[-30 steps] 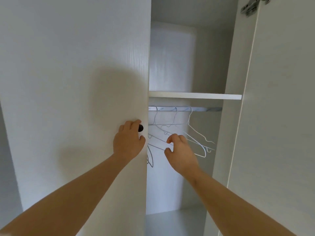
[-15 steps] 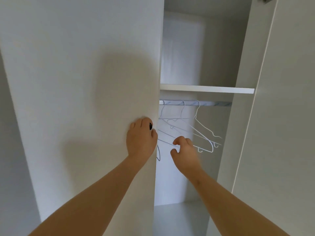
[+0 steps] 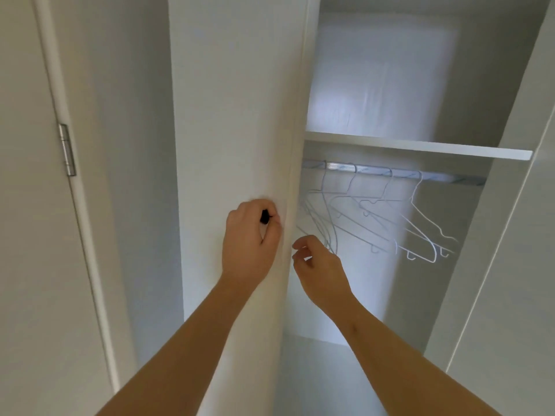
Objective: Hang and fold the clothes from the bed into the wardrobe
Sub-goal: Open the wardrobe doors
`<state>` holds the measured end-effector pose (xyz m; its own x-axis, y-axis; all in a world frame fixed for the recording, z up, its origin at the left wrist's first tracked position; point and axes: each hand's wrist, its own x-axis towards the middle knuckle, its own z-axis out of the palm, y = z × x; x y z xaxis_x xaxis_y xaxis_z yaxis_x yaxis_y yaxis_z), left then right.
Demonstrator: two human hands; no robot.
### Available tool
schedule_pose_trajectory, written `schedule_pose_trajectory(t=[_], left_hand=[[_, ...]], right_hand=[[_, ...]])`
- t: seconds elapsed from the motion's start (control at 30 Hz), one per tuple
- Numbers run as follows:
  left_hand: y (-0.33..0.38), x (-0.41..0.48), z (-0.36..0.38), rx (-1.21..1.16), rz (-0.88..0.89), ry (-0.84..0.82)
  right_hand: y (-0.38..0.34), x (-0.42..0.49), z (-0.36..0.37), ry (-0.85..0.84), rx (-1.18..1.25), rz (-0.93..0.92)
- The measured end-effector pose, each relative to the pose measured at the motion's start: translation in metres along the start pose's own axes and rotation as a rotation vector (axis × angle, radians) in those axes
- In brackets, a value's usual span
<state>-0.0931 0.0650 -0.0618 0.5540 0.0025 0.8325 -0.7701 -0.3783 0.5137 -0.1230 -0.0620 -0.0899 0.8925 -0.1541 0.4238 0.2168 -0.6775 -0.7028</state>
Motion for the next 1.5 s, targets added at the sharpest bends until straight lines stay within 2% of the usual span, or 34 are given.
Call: schedule_pose_trajectory(t=[0.1, 0.23, 0.37, 0.57, 0.77, 0.97, 1.07, 1.23, 1.5], left_hand=[[-0.002, -0.01, -0.031, -0.049, -0.004, -0.007], [-0.006, -0.02, -0.071, -0.145, -0.103, -0.024], [-0.015, -0.031, -0.108, -0.191, -0.152, -0.072], [-0.038, -0.039, -0.168, -0.317, -0.348, -0.09], [-0.07, -0.034, -0.226, -0.318, -0.451, -0.016], [-0.108, -0.033, -0.277, -0.403, -0.624, 0.101], [-0.125, -0.029, -0.3, -0.423, -0.588, 0.067], [-0.138, -0.038, -0.313, -0.478, -0.568, -0.041], [-0.137, -0.054, -0.315, -0.514, -0.599, -0.054]], right_hand=[[-0.027, -0.02, 0.016, -0.123, 0.062, -0.052], [-0.056, -0.037, 0.03, -0.248, 0.021, -0.148], [-0.079, -0.046, 0.048, -0.29, -0.07, -0.274], [-0.11, -0.044, 0.085, -0.331, -0.006, -0.368], [-0.155, -0.039, 0.147, -0.337, 0.054, -0.446], [-0.191, -0.039, 0.216, -0.352, 0.062, -0.424], [-0.203, -0.036, 0.245, -0.369, 0.066, -0.442], [-0.207, -0.037, 0.267, -0.236, 0.103, -0.4], [-0.206, -0.048, 0.271, -0.218, 0.026, -0.353]])
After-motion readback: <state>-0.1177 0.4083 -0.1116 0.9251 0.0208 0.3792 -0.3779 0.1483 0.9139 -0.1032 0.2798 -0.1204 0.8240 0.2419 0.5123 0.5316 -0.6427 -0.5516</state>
